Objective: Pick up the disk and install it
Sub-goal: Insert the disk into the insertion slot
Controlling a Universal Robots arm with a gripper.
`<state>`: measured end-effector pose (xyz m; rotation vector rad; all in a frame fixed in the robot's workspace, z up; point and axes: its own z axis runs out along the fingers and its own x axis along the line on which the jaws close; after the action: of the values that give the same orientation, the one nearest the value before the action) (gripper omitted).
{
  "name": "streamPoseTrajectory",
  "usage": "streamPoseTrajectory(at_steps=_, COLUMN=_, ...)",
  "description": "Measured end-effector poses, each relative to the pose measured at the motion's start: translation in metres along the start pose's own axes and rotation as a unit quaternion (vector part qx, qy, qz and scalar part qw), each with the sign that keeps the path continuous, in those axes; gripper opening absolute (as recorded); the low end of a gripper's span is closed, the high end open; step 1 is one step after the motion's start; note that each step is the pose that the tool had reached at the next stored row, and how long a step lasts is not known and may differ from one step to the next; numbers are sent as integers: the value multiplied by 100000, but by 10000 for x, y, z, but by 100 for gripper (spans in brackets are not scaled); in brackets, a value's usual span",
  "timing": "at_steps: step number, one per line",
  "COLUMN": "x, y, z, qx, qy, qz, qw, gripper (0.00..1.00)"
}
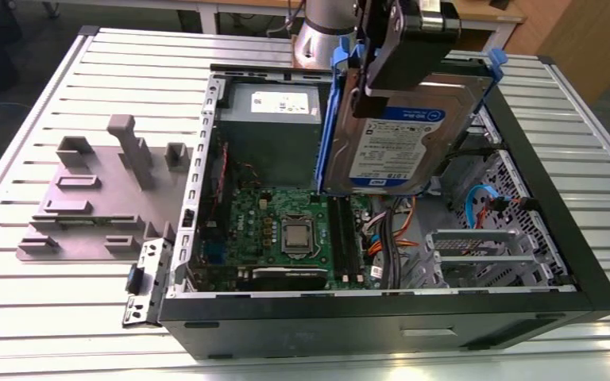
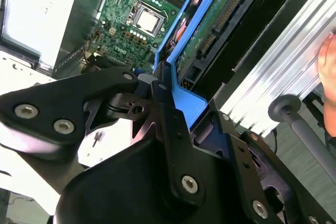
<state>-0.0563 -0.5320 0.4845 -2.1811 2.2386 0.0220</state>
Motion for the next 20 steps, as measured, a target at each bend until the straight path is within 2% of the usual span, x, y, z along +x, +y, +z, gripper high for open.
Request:
streamPoseTrajectory(at_steps=15, x=33, y=-10, z=0, qx=1, qy=-1, qz=-5, qw=100000, gripper=36)
streamPoseTrajectory(at_steps=20, x=33, y=-111, z=2, qx=0, qy=0, qz=-3, qw=100000, gripper=36)
